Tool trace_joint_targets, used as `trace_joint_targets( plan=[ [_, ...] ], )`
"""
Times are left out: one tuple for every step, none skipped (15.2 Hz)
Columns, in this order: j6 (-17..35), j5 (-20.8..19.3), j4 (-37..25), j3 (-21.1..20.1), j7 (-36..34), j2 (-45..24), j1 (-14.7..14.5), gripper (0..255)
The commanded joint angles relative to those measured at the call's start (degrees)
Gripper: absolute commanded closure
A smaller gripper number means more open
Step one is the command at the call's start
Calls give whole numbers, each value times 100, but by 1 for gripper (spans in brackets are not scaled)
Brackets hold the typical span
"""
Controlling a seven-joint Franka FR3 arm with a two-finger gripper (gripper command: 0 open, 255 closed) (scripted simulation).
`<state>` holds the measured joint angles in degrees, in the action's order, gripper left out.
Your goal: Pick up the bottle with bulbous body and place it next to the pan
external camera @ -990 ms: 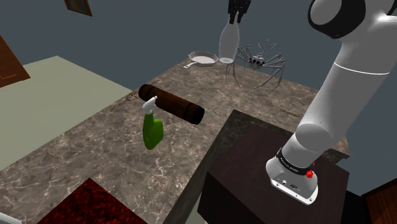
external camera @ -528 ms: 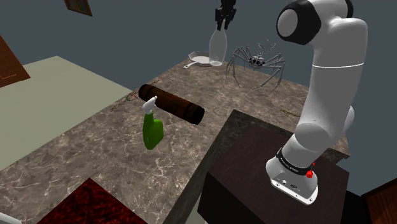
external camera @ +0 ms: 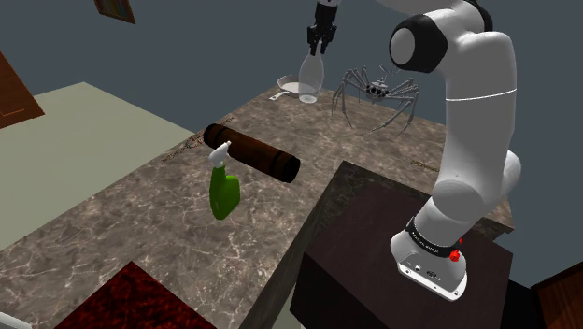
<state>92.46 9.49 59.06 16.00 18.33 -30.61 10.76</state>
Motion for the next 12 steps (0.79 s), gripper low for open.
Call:
trace_joint_targets(
  plan=[
    [216, -13, 279, 4, 15, 69, -33, 255],
    [311, -19, 403, 5, 20, 97, -49, 255],
    [404, -23, 522, 6, 25, 123, -63, 255],
    [494, -27, 635, 7, 29, 145, -77, 255],
    [583, -31, 744, 7, 34, 164, -89, 255],
    [671, -33, 848, 7, 38, 181, -101, 255],
    [756, -35, 949, 7, 43, 195, -111, 255],
    [840, -37, 1045, 6, 47, 207, -121, 255],
    [923, -37, 1139, 5, 52, 217, -130, 255],
    [1005, -38, 1228, 4, 56, 225, -139, 255],
    [1085, -37, 1315, 3, 61, 231, -146, 255],
    [1164, -36, 1399, 2, 66, 235, -154, 255]
  ],
)
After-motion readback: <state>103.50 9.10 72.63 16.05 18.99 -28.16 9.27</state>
